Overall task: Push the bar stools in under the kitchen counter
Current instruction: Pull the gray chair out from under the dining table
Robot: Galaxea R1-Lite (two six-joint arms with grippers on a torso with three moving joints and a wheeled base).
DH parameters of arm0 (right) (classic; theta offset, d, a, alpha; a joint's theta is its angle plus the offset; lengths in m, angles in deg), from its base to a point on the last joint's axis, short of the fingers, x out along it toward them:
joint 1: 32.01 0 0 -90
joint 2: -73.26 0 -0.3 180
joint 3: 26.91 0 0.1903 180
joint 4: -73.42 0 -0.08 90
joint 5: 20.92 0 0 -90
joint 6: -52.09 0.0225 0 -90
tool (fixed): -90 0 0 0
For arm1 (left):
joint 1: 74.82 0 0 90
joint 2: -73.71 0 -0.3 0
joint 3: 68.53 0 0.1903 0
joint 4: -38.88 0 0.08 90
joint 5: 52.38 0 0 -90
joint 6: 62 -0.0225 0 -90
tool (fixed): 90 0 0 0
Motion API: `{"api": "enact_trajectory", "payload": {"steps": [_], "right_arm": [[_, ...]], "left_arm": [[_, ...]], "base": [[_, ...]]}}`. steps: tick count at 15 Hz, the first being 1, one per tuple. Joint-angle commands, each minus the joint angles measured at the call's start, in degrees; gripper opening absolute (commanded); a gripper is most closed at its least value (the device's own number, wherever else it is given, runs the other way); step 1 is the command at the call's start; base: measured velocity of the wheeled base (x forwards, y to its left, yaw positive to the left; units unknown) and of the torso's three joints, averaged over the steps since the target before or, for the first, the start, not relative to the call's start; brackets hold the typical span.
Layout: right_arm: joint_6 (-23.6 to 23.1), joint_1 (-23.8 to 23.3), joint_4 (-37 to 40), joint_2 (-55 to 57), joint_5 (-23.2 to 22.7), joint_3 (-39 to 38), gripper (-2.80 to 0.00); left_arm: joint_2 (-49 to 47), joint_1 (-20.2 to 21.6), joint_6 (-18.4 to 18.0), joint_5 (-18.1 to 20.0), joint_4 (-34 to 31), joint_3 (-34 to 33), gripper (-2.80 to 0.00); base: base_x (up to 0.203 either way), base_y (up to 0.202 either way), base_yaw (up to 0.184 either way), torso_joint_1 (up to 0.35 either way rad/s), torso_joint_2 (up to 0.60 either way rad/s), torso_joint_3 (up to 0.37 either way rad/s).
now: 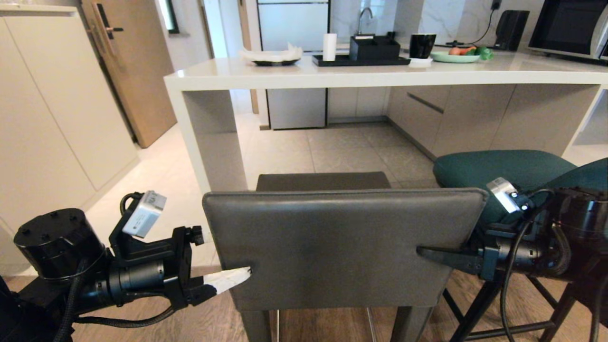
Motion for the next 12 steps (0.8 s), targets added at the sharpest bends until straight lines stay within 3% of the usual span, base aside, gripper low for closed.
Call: {"api": "enact_trajectory", "payload": {"steps": [1, 5, 12], "right_arm": [[0.0, 1.9, -0.6, 2.2, 1.6, 0.6, 0.0], [0.0, 4.3, -1.2, 4.3, 4.6, 3.2, 0.0], [0.4, 6.1, -2.3, 5.3, 6.0, 4.4, 0.0]], "left_arm": [[1.0, 0.0, 0.3, 0.4, 0.5, -0.1, 0.0], [2.3, -0.1, 2.3, 0.6, 0.5, -0.3, 0.0], [1.5, 0.2, 2.3, 0.2, 0.5, -0.6, 0.0]], "base": [[0.0, 0.0, 0.0, 0.0, 0.0, 0.0], [0.0, 0.0, 0.0, 0.0, 0.0, 0.0], [0.0, 0.0, 0.0, 0.0, 0.0, 0.0]]}}
